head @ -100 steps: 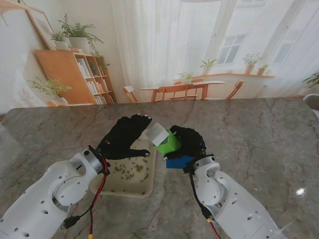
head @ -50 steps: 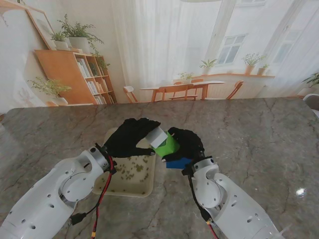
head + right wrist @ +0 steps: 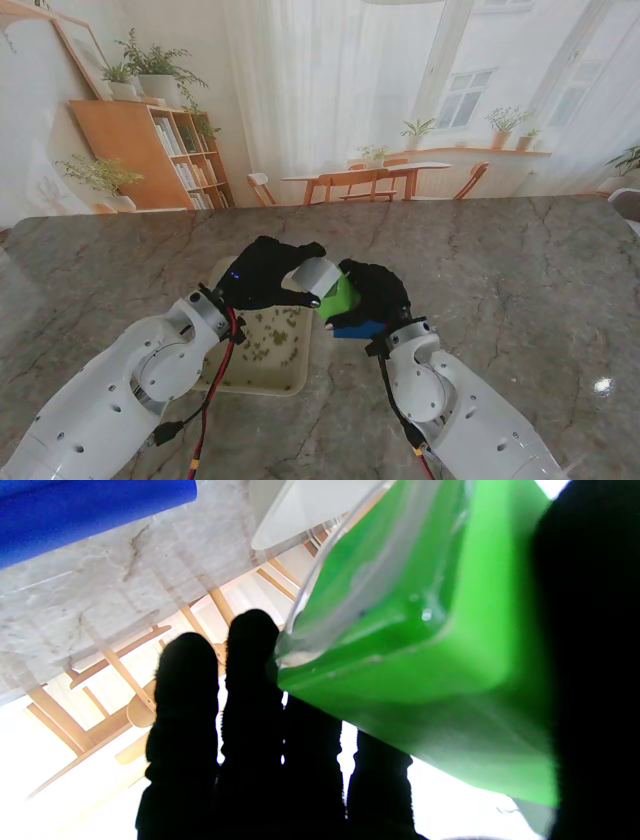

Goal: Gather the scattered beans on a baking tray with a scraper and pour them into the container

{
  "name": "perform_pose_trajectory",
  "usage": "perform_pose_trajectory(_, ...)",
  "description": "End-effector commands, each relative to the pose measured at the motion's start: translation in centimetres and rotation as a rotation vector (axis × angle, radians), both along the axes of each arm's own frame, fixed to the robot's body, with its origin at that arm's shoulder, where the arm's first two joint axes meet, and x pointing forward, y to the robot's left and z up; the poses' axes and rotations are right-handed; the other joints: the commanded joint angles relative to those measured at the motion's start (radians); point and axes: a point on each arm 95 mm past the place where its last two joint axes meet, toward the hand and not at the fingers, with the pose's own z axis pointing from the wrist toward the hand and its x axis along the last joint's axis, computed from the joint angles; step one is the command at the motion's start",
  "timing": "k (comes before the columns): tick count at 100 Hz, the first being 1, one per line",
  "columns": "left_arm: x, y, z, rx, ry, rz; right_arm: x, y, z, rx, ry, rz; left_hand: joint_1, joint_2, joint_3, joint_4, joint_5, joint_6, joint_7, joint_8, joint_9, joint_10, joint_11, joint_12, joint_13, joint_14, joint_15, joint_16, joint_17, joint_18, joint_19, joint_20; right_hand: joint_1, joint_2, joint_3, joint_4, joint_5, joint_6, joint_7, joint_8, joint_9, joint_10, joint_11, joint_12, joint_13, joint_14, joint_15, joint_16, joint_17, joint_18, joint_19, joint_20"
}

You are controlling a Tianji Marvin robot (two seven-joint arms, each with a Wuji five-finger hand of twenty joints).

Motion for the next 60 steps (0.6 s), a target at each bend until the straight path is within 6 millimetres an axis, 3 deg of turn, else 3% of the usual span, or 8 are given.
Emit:
perform_pose_trajectory(1, -0.3, -0.8, -0.7, -0.012, 0.027, -0.001, -0.2, 1.0, 0.8, 0.012, -0.019, 0.025, 0.075, 0.080, 0.137, 0.060, 0.106, -0.125, 0.185, 0.071, 0.112, -0.229, 0.224, 0.136, 0.025, -0.014, 0.081, 0.109, -0.006, -0.027, 0.036, 0.038, 0.157, 0.165, 0.536, 0.036, 0.077, -0.192, 0.171, 0.058, 0.060, -0.064, 0.079, 0.011, 0.029, -0.133, 0.049, 0.016, -0.004, -0.006, -0.006, -0.012)
perform_pose_trajectory(3, -0.3, -0.9, -0.7, -0.014, 0.027, 0.001, -0.3, 1.0, 0.8, 0.011, -0.021, 0.023, 0.066, 0.081, 0.136, 0.061, 0.112, -0.123, 0.213, 0.085, 0.122, -0.231, 0.274, 0.172, 0.026, -0.006, 0.114, 0.143, -0.009, -0.024, 0.040, 0.042, 0.158, 0.165, 0.536, 0.036, 0.078, -0.190, 0.172, 0.058, 0.061, -0.062, 0.080, 0.011, 0.029, -0.132, 0.049, 0.016, -0.005, -0.006, -0.005, -0.012)
perform_pose_trajectory(5, -0.3, -1.0, -0.7, -0.015, 0.028, 0.003, -0.3, 1.0, 0.8, 0.008, -0.024, 0.022, 0.056, 0.082, 0.137, 0.062, 0.117, -0.121, 0.235, 0.091, 0.125, -0.206, 0.314, 0.203, 0.025, -0.003, 0.138, 0.171, -0.012, -0.022, 0.043, 0.046, 0.159, 0.164, 0.537, 0.036, 0.078, -0.188, 0.172, 0.058, 0.061, -0.060, 0.080, 0.011, 0.030, -0.130, 0.050, 0.017, -0.005, -0.006, -0.004, -0.011)
perform_pose_trajectory(12, -0.4, -1.2, -0.7, -0.014, 0.032, 0.014, -0.4, 1.1, 1.0, -0.003, -0.032, 0.015, 0.029, 0.088, 0.136, 0.063, 0.127, -0.117, 0.356, 0.151, 0.151, -0.210, 0.463, 0.311, 0.013, 0.022, 0.244, 0.264, -0.030, -0.013, 0.056, 0.064, 0.160, 0.160, 0.540, 0.035, 0.080, -0.180, 0.175, 0.057, 0.063, -0.054, 0.083, 0.011, 0.033, -0.127, 0.054, 0.018, -0.003, -0.003, 0.000, -0.010)
perform_pose_trajectory(23, -0.6, -1.8, -0.8, -0.009, 0.038, 0.031, -0.5, 1.3, 1.3, -0.014, -0.036, -0.001, -0.001, 0.109, 0.136, 0.069, 0.141, -0.117, 0.621, 0.272, 0.175, -0.178, 0.622, 0.428, -0.010, 0.043, 0.359, 0.335, -0.063, 0.009, 0.068, 0.102, 0.165, 0.149, 0.549, 0.033, 0.082, -0.166, 0.178, 0.055, 0.065, -0.040, 0.090, 0.012, 0.036, -0.118, 0.065, 0.018, -0.003, 0.008, 0.011, -0.008)
perform_pose_trajectory(42, -1.3, -2.8, -1.2, 0.011, 0.053, 0.115, -0.7, 1.5, 1.5, -0.036, -0.055, -0.044, -0.012, 0.145, 0.134, 0.072, 0.209, -0.093, 0.927, 0.433, 0.172, -0.101, 0.672, 0.480, -0.049, 0.098, 0.395, 0.332, -0.111, 0.049, 0.062, 0.138, 0.171, 0.145, 0.556, 0.028, 0.080, -0.142, 0.183, 0.053, 0.062, -0.022, 0.101, 0.009, 0.035, -0.106, 0.082, 0.009, -0.008, 0.023, 0.027, -0.008)
perform_pose_trajectory(60, -1.9, -3.9, -1.7, 0.015, 0.059, 0.240, -1.0, 1.6, 1.8, -0.041, -0.065, -0.074, 0.001, 0.168, 0.134, 0.075, 0.258, -0.027, 1.007, 0.480, 0.166, -0.026, 0.665, 0.476, -0.078, 0.167, 0.398, 0.314, -0.156, 0.102, 0.077, 0.150, 0.186, 0.151, 0.548, 0.029, 0.075, -0.115, 0.189, 0.049, 0.056, 0.000, 0.118, 0.000, 0.028, -0.090, 0.104, -0.011, -0.019, 0.044, 0.047, -0.016)
